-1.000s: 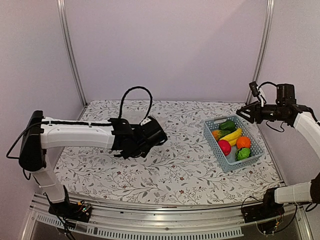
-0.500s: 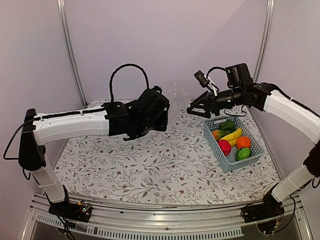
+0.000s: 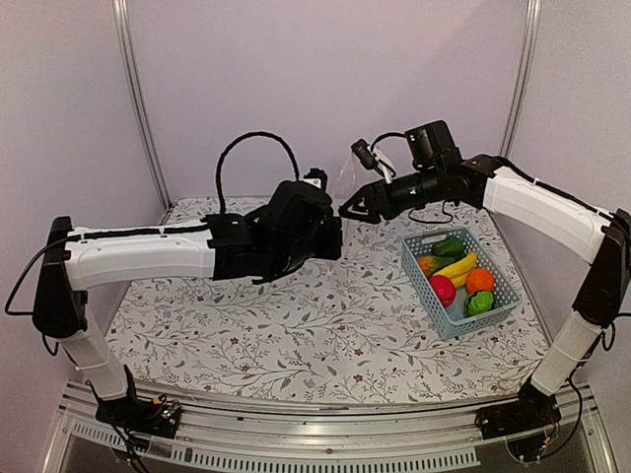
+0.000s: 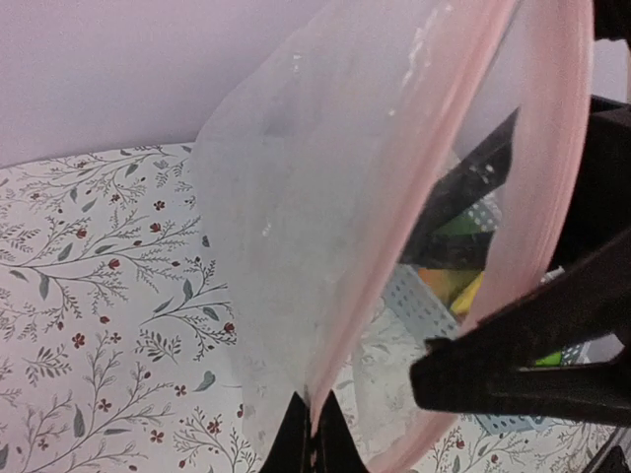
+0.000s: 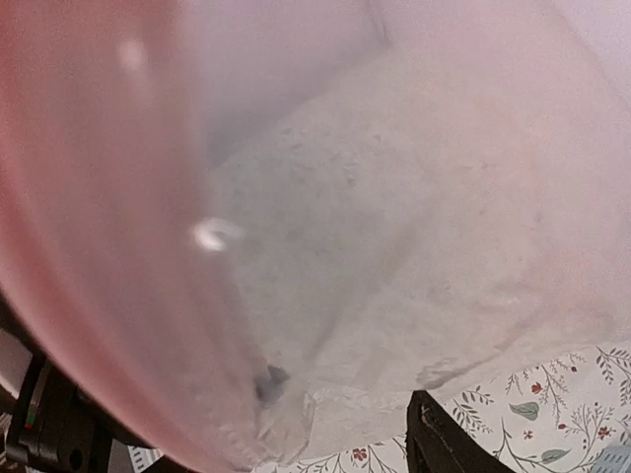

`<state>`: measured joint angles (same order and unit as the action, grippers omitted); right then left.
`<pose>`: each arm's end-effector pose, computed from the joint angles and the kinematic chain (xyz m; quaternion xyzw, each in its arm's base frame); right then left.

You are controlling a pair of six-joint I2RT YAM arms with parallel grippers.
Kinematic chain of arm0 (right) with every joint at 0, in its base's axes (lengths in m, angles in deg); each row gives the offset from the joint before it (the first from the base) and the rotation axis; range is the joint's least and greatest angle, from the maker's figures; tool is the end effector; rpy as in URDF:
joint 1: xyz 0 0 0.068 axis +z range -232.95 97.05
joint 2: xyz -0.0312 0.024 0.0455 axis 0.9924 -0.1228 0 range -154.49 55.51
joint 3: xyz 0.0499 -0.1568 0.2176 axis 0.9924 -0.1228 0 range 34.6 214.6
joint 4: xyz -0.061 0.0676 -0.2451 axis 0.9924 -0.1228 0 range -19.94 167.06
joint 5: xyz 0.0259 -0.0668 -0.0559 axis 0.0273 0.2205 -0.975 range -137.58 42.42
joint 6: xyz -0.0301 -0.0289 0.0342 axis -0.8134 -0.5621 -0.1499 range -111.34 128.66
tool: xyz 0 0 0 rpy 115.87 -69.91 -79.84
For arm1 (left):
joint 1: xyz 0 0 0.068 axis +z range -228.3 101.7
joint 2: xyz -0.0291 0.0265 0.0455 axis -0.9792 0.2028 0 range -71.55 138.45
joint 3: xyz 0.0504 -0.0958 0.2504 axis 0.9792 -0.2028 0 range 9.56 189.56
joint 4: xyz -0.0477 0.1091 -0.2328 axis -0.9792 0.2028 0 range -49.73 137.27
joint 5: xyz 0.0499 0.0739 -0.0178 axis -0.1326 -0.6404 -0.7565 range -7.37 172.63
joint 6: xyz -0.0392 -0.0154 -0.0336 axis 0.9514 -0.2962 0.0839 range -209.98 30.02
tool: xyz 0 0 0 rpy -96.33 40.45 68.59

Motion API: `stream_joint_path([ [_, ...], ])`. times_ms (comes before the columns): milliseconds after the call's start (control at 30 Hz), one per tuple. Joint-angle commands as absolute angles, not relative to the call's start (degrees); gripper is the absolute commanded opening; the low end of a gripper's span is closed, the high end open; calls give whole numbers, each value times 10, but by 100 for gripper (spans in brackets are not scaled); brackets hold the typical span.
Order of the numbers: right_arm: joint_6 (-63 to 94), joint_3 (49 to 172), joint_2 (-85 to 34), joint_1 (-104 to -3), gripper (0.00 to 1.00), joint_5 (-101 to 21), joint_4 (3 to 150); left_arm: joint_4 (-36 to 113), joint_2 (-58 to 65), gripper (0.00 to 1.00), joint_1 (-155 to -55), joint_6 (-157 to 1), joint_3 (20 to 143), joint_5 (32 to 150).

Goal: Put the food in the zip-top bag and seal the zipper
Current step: Pass from the left arm to the right

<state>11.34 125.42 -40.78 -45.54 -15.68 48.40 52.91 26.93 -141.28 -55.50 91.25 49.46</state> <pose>0.2941 0.2487 0.3539 -0.3764 0.7723 0.3824 0.3400 0.1997 -0.3486 0.3103 0.0642 0.8376 -0.2007 0.5040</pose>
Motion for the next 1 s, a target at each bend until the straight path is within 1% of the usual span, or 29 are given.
stream_joint_path([
  [0, 169, 1272, -438, -452, 53, -240, 482, 498, 254, 0, -1436, -586, 910, 490],
  [33, 173, 1272, -444, -452, 51, -257, 480, 498, 254, 0, -1439, -586, 908, 486],
  [100, 184, 1264, -447, -452, 42, -291, 482, 501, 256, 0, -1444, -583, 904, 479],
  [233, 190, 1251, -455, -453, 20, -327, 486, 522, 256, 0, -1452, -554, 897, 438],
  [333, 195, 1241, -461, -454, 3, -361, 492, 590, 254, 0, -1453, -485, 900, 362],
  [367, 199, 1238, -462, -455, 0, -375, 492, 603, 252, 0, -1453, -467, 896, 341],
  [433, 207, 1230, -457, -455, 0, -382, 495, 624, 249, 0, -1453, -430, 896, 304],
  [567, 219, 1209, -440, -454, 0, -335, 508, 631, 262, 0, -1452, -421, 912, 280],
  [600, 221, 1206, -437, -453, 0, -328, 511, 628, 267, 5, -1451, -426, 918, 282],
  [667, 232, 1199, -428, -453, 0, -306, 519, 618, 282, 23, -1448, -440, 931, 298],
  [733, 240, 1194, -421, -453, 0, -297, 524, 600, 293, 44, -1445, -461, 942, 319],
  [767, 249, 1190, -419, -453, 0, -290, 526, 597, 301, 49, -1443, -468, 949, 331],
  [833, 255, 1182, -412, -452, 0, -289, 532, 604, 318, 55, -1439, -474, 967, 347],
  [967, 265, 1174, -397, -450, 0, -287, 537, 606, 342, 61, -1438, -496, 992, 373],
])
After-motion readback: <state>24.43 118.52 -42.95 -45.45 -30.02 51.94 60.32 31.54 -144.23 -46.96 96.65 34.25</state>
